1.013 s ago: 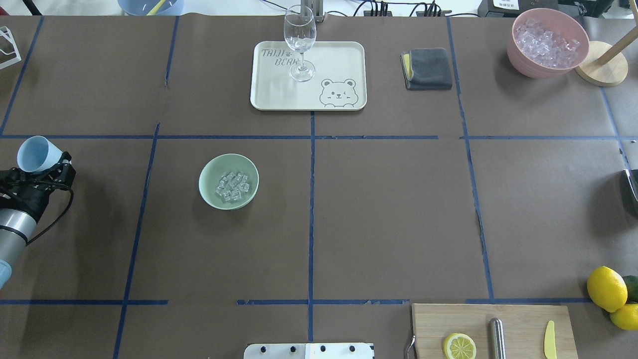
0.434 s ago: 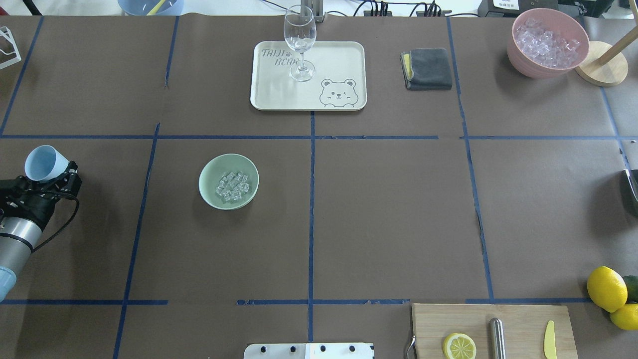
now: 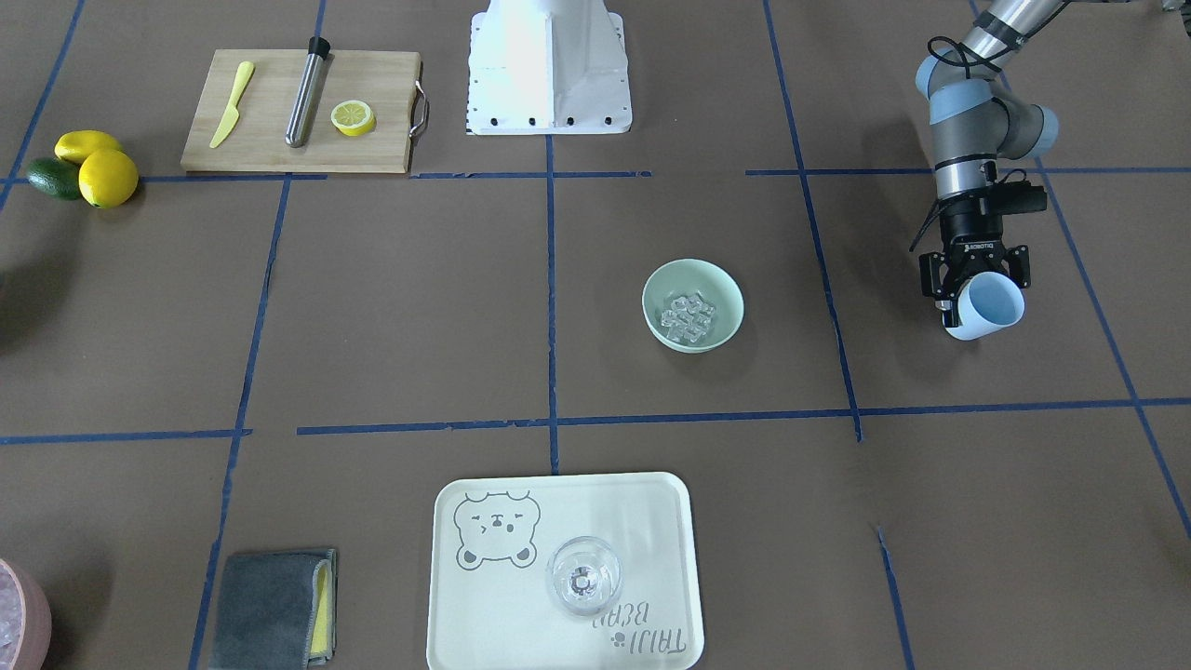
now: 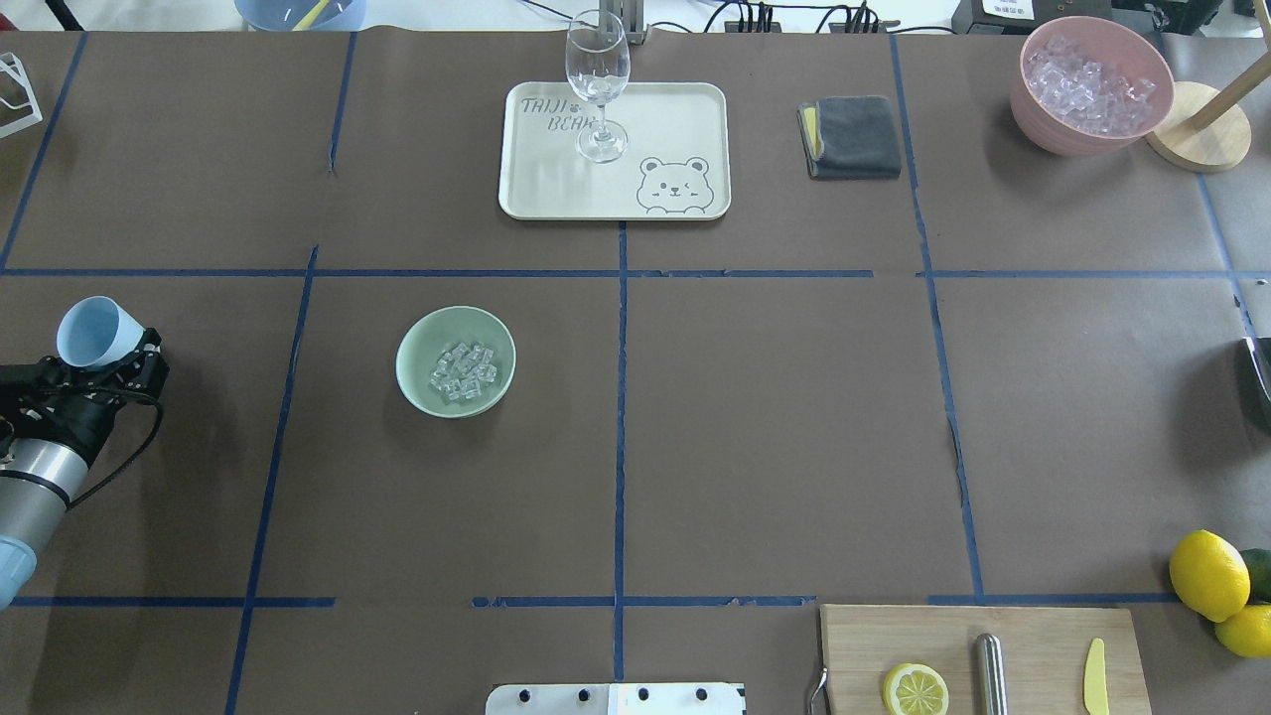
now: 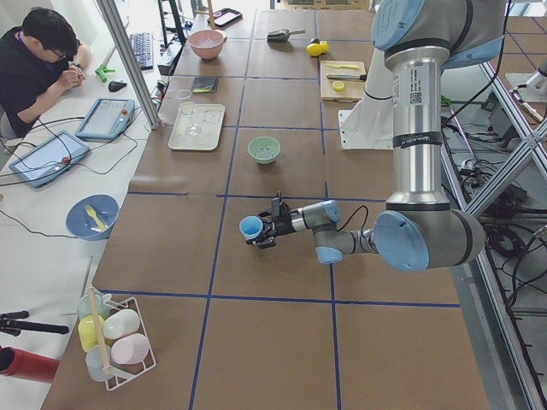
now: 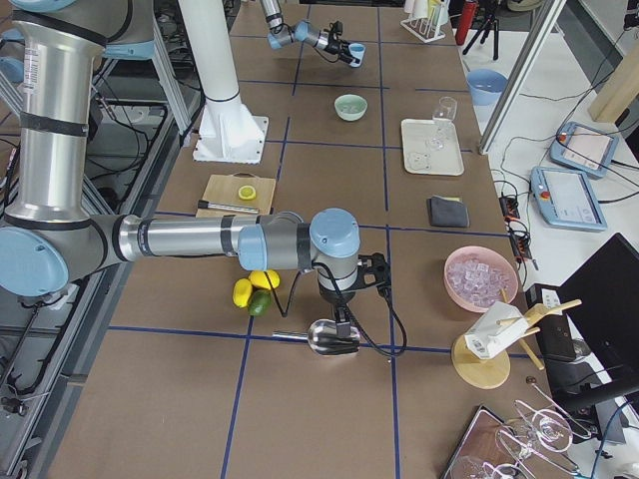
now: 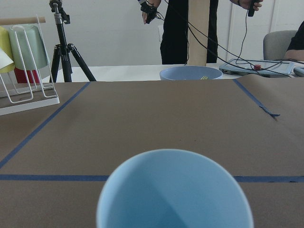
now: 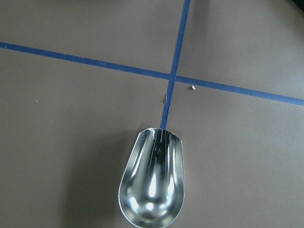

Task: Pour ice into bowl

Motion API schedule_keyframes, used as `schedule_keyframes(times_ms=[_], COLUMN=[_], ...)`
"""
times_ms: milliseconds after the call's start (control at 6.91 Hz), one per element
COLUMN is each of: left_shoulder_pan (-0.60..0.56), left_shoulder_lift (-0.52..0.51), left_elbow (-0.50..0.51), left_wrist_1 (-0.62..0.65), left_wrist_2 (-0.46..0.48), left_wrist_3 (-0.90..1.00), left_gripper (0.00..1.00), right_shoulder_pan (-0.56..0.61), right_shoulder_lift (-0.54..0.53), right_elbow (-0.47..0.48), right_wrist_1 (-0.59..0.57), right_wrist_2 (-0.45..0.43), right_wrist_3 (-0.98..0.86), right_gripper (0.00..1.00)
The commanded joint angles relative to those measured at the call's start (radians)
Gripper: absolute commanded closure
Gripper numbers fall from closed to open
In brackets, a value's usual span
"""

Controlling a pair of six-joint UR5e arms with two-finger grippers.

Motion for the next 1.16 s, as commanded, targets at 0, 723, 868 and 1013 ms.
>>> schedule_keyframes(times_ms=[0, 723, 868, 1013], left_shoulder_pan=[-0.001, -0.114, -0.209, -0.35], left_shoulder_lift=[0.028, 0.174, 0.177, 0.174], left_elbow=[-0.029, -0.296, -0.334, -0.339], left_wrist_1=[-0.008, -0.094, -0.094, -0.083], left_wrist_2=[-0.002, -0.237, -0.364, -0.552], left_wrist_3=[0.008, 0.282, 0.381, 0.508], left_gripper=[0.0, 0.0, 0.0, 0.0], right_shoulder_pan=[-0.001, 0.0, -0.001, -0.001], right_shoulder_lift=[0.0, 0.0, 0.005, 0.006], right_elbow=[0.0, 0.006, 0.014, 0.031], right_wrist_1=[0.0, 0.0, 0.0, 0.002], right_wrist_2=[0.0, 0.0, 0.002, 0.002], right_wrist_3=[0.0, 0.002, 0.002, 0.0], right_gripper=[0.0, 0.0, 0.0, 0.0])
